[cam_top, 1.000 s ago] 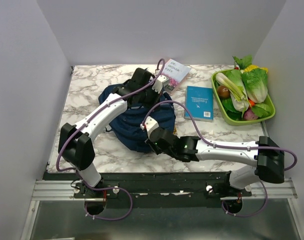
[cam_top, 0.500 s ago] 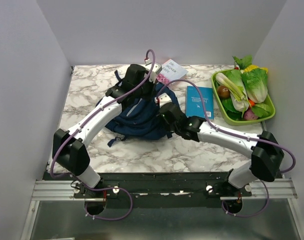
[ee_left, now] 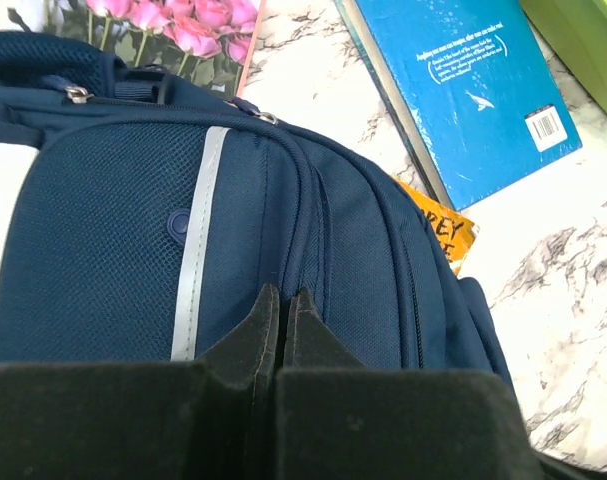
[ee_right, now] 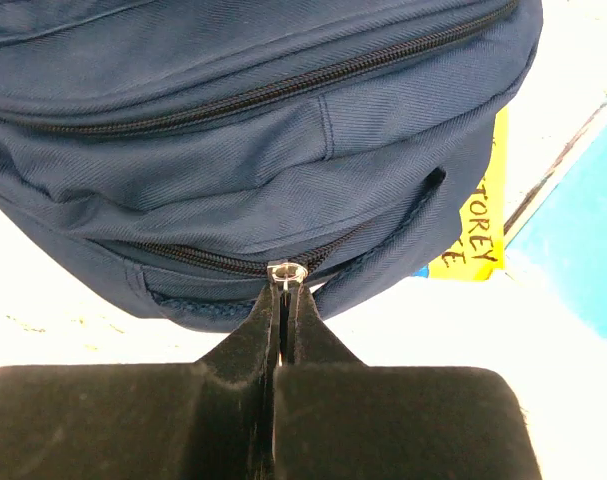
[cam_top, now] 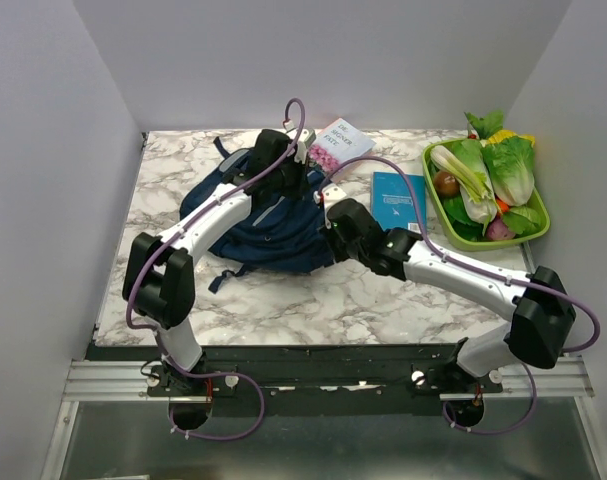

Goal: Pack the student bag
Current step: Unzip the student bag at the center of the board.

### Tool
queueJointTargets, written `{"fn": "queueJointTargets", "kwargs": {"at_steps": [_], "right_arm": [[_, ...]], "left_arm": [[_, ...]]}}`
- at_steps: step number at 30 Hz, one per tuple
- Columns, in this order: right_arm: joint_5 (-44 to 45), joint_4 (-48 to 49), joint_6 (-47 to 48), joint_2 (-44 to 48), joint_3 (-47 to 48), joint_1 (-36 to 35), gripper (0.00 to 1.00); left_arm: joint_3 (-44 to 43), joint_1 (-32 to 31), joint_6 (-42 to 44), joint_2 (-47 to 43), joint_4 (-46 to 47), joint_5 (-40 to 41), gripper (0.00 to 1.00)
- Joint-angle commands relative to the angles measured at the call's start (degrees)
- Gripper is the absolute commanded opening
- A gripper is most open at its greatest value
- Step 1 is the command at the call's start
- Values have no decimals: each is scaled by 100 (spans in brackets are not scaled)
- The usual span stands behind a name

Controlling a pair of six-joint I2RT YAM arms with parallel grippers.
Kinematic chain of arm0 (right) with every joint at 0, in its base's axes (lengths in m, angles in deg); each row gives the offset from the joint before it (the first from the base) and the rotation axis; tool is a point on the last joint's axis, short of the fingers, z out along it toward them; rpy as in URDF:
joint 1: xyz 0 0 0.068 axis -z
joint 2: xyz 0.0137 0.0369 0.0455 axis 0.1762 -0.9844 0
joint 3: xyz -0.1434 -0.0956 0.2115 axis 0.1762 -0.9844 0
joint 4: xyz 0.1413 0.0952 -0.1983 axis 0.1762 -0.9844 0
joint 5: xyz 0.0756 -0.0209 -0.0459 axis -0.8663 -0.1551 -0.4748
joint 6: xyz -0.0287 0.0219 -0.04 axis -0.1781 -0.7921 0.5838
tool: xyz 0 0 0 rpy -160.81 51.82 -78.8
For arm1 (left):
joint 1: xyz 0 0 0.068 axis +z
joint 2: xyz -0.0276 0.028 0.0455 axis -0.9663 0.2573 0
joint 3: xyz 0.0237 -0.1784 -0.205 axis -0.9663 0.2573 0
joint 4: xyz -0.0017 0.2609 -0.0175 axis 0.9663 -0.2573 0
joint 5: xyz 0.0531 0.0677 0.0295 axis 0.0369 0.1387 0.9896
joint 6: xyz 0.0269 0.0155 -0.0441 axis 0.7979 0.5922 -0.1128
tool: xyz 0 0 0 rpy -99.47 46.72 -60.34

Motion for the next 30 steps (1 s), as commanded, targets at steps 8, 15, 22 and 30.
{"fn": "queueJointTargets", "kwargs": {"at_steps": [8,15,22,30], "right_arm": [[-511,-77,-268,-528,395,-619,1],[-476,-166,-357,-1020,851,-1024,1],[-888,264,-84,-1425,1467,-1375,1],[-1082,951,12,-2066,1880,-1499,2]], "left_arm": [[-636,206,-1262,430,985,-238,0],[-672,215,-1623,414,1160,-422,0],[-943,206,-1843,493,1038,-651,0],[-988,206,-1870,343,1003,-669,0]]}}
